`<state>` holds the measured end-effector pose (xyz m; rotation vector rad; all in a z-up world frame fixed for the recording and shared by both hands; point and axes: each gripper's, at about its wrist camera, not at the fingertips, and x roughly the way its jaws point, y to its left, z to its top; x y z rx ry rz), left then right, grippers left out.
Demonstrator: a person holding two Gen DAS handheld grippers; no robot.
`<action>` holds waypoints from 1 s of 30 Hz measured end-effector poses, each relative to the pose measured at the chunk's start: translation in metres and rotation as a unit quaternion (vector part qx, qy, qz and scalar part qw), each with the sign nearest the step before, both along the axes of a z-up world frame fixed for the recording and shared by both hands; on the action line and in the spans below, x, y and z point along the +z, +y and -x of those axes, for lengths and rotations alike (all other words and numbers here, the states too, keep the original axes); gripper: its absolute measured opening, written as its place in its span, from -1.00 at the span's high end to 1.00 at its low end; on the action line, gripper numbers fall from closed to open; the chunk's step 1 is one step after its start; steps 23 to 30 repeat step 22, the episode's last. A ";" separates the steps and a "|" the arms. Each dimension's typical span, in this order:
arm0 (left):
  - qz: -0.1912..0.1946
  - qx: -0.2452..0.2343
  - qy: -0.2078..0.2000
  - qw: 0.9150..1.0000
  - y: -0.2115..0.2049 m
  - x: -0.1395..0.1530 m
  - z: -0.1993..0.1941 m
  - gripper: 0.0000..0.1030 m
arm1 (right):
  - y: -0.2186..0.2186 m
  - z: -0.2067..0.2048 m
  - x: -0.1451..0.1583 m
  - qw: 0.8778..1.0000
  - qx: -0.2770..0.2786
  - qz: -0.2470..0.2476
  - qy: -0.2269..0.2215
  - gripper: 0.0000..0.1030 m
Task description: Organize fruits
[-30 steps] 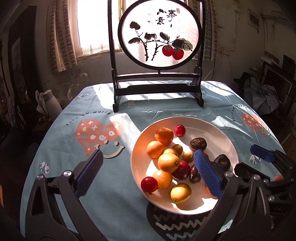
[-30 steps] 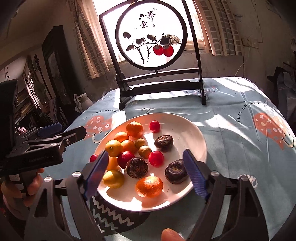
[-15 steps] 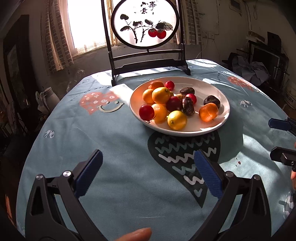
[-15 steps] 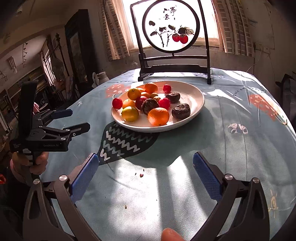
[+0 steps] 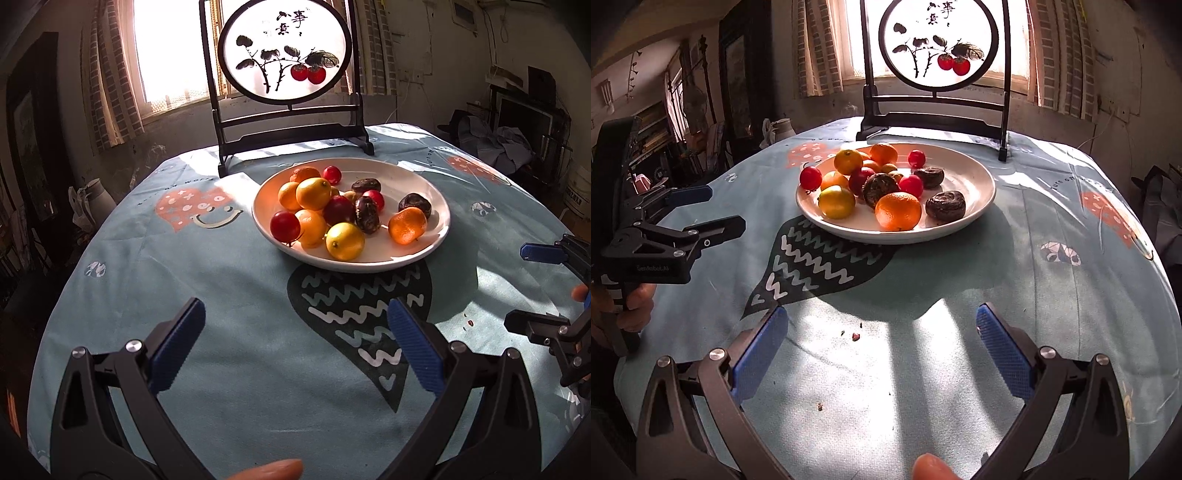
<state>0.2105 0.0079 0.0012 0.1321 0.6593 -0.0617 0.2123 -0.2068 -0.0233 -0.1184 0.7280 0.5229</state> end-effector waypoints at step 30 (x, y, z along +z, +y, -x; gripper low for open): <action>0.013 0.021 0.001 1.000 0.009 -0.001 -0.002 -0.96 | 0.000 -0.001 0.001 1.000 -0.006 0.007 -0.004 -0.97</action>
